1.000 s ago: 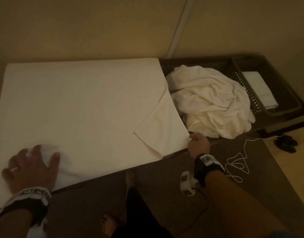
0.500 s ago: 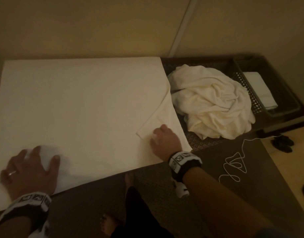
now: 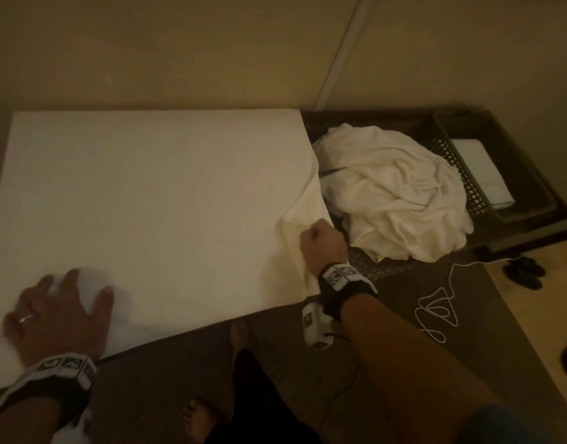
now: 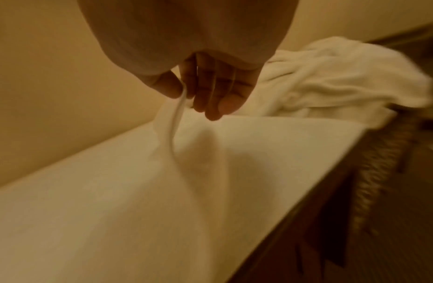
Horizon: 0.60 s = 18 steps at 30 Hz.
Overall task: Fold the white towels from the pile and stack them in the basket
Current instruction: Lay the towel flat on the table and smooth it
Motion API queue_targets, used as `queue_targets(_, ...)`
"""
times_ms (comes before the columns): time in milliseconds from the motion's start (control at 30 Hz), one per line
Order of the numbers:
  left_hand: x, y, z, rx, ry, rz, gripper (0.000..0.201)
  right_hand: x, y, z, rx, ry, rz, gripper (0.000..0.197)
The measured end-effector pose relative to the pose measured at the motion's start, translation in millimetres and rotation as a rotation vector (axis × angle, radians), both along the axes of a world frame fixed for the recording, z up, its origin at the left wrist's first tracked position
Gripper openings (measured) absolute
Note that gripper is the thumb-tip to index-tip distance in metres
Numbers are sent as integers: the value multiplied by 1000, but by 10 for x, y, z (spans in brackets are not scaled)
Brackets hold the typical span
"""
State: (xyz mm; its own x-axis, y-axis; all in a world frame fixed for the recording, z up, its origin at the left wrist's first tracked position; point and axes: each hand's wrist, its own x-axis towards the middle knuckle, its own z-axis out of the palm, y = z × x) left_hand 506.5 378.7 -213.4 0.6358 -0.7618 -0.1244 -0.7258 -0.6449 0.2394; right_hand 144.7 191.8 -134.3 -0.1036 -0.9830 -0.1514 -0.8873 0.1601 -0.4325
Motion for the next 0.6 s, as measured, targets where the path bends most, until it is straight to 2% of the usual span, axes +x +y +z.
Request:
queue_targets(67, -53, 13, 68, -22, 33, 29, 79, -399, 17, 6, 11, -80, -230, 28)
queue_targets(133, -76, 43, 129, 5, 27, 0, 80, -820, 84, -60, 71, -74, -396, 31)
queue_targets(200, -67, 85, 192, 31, 13, -46, 74, -1132, 198, -177, 228, -49, -441, 31)
queue_targets(267, -90, 150, 228, 21, 5, -101, 62, -1284, 361, -309, 343, 39, -383, 29)
queue_targets(300, -98, 203, 204, 18, -6, -158, 60, -1311, 439, -364, 308, 104, -335, 29)
queue_targets(400, -129, 419, 121, 162, -29, -334, 67, -1200, 665, -430, 14, 225, -143, 34)
queue_targets(467, -94, 560, 63, 209, -22, -378, 76, -1006, 779, -411, -115, 217, 110, 53)
queue_targets(533, -65, 662, 36, 232, -44, -414, 91, -782, 850, -417, -121, 270, 420, 76)
queue_targets(600, -30, 714, 19, 253, -68, -442, 100, -596, 855, -495, -8, 383, 658, 91)
